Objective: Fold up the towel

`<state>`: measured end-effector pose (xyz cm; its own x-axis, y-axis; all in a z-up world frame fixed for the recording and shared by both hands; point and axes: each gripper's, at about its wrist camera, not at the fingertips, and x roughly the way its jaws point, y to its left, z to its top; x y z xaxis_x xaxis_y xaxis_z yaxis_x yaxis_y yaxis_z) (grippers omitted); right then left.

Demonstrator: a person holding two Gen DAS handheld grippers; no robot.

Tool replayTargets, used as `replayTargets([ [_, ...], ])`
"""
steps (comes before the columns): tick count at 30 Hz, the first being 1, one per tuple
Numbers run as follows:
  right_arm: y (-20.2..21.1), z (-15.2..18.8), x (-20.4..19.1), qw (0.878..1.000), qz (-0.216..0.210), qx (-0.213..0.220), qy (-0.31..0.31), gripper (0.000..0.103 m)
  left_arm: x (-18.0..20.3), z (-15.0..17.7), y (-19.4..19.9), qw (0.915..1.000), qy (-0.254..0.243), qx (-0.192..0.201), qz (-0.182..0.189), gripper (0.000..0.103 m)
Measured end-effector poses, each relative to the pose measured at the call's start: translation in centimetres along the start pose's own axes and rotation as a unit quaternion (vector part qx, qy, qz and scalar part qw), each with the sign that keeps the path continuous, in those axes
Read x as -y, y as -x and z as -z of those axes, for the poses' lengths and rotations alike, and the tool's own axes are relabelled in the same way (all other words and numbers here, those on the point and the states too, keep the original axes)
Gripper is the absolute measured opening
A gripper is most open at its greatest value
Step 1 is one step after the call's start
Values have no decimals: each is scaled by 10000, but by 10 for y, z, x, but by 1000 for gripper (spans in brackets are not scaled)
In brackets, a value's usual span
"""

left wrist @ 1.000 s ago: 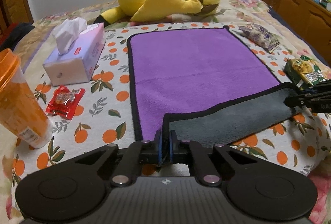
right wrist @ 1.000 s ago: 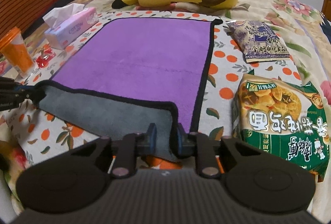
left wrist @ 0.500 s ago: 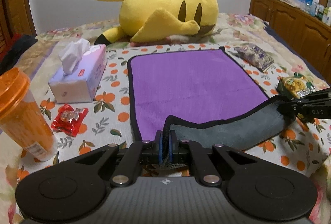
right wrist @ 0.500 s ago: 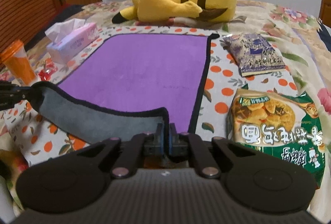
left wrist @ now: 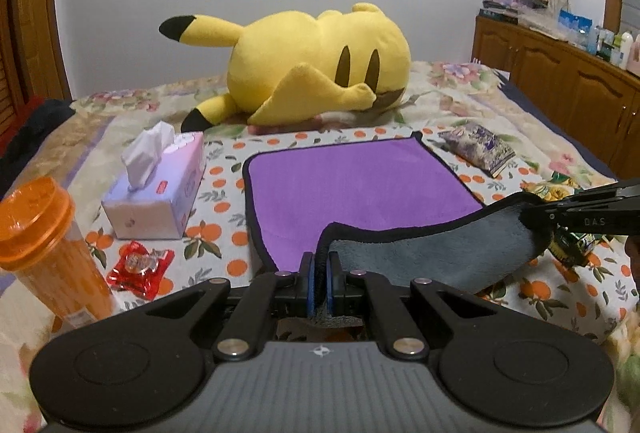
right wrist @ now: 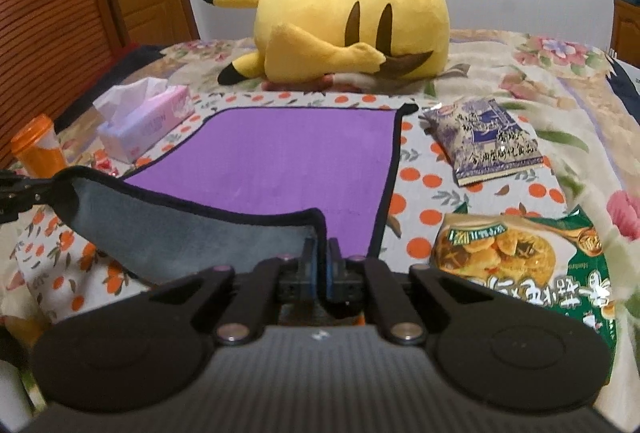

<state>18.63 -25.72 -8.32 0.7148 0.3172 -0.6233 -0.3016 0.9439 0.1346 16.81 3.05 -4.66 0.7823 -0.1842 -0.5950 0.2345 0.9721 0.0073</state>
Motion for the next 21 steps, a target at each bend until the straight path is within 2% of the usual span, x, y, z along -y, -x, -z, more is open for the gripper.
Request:
replayTargets([
  [6, 0, -4, -1, 9999, 12, 130, 99, 5, -4, -6, -3, 9999, 40, 118, -60, 6],
  [21, -12, -12, 3, 9994, 45, 215, 251, 5, -8, -13, -28, 9999, -38, 69, -121, 6],
])
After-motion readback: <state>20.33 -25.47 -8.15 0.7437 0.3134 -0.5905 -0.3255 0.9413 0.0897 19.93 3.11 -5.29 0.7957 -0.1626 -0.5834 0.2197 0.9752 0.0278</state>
